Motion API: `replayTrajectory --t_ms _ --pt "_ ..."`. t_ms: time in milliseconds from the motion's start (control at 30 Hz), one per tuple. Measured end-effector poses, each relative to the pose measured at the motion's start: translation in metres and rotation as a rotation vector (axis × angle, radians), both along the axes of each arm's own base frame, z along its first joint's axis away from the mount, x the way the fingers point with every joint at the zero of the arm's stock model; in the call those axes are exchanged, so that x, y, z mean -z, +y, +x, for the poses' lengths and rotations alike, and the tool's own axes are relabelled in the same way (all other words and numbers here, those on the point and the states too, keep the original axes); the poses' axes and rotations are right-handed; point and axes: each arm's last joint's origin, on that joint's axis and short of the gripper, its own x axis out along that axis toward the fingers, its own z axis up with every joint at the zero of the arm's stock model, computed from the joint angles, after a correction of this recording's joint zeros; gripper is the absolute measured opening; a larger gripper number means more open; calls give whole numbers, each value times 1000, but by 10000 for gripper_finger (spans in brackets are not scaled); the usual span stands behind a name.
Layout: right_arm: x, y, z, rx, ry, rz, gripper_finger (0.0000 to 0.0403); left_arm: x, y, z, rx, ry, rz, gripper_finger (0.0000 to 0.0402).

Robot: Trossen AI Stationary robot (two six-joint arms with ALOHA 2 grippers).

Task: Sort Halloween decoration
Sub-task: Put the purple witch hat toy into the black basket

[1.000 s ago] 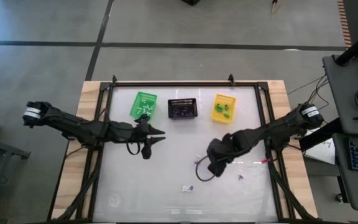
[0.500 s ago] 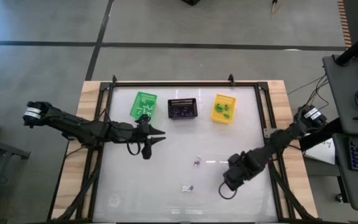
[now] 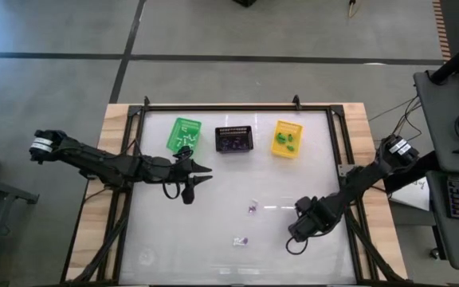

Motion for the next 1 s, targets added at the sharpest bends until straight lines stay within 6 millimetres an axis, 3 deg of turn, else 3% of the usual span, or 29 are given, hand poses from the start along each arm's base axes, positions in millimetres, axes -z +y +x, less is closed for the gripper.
replayTrajectory --t_ms 267,500,800,1000 --pt "15 -1 -1 24 -48 38 102 0 0 0 2 0 8 86" --pt "16 -1 -2 -11 -52 39 16 0 0 0 2 0 9 86" --pt "-1 -1 0 -39 -77 39 9 -1 0 1 2 -16 8 86" --pt "-29 -11 13 -54 -317 -104 9 -4 0 1 5 -40 13 86"
